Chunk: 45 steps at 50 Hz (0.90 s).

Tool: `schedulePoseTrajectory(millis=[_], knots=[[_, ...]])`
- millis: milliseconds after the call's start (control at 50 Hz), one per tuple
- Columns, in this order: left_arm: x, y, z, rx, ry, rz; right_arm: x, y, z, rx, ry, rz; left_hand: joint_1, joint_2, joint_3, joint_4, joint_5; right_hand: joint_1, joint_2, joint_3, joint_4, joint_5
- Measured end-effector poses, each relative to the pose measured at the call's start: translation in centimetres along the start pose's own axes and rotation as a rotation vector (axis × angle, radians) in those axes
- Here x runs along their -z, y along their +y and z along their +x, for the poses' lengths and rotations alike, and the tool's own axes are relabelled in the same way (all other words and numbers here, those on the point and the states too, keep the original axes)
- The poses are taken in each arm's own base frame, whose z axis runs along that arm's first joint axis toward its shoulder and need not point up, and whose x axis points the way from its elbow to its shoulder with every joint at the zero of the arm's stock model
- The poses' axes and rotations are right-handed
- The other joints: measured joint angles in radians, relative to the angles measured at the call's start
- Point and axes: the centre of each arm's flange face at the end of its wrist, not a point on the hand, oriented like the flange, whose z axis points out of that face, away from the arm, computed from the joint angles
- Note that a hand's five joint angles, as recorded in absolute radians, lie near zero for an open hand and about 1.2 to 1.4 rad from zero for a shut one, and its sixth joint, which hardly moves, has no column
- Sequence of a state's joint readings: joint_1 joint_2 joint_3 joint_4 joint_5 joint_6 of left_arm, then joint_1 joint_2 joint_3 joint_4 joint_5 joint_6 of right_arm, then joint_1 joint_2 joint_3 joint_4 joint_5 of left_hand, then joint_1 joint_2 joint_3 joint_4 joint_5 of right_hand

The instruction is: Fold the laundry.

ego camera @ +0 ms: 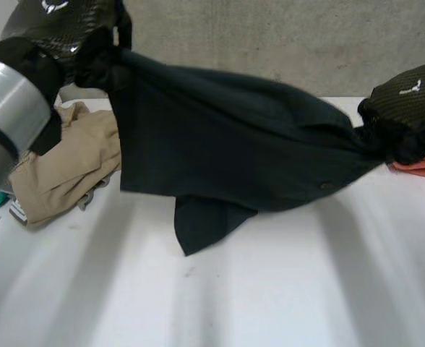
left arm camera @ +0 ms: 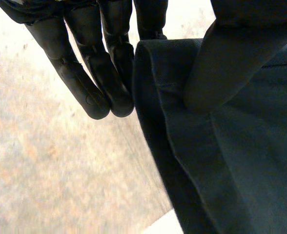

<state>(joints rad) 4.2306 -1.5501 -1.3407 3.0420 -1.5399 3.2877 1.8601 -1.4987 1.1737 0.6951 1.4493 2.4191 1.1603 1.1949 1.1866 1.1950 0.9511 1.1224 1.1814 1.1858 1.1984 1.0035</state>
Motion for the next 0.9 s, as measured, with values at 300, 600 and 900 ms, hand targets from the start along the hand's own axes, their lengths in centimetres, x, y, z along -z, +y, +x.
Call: schedulePoseTrajectory(millis=[300,600,900], knots=[[-4.8,12.1,-0.9,-0.03,-0.011,-0.395,-5.7,1.1,-5.9,0.112,-0.193,-0.098,0.0,0.001,0.0,0.002,0.0,0.0,0.0,0.005,0.0,0.0],[-13.7,-4.3,-5.4,0.056,-0.229,0.573,-9.4,-12.0,5.1,-0.237,0.566,0.84,0.0,0.004,0.003,0.004,0.0,0.0,0.0,0.005,0.003,0.004],[-12.5,5.9,-4.1,0.083,-0.149,0.268,-13.5,-5.7,0.7,-0.28,0.418,0.656,0.0,0.004,0.003,0.004,0.0,0.0,0.0,0.009,0.003,0.007]])
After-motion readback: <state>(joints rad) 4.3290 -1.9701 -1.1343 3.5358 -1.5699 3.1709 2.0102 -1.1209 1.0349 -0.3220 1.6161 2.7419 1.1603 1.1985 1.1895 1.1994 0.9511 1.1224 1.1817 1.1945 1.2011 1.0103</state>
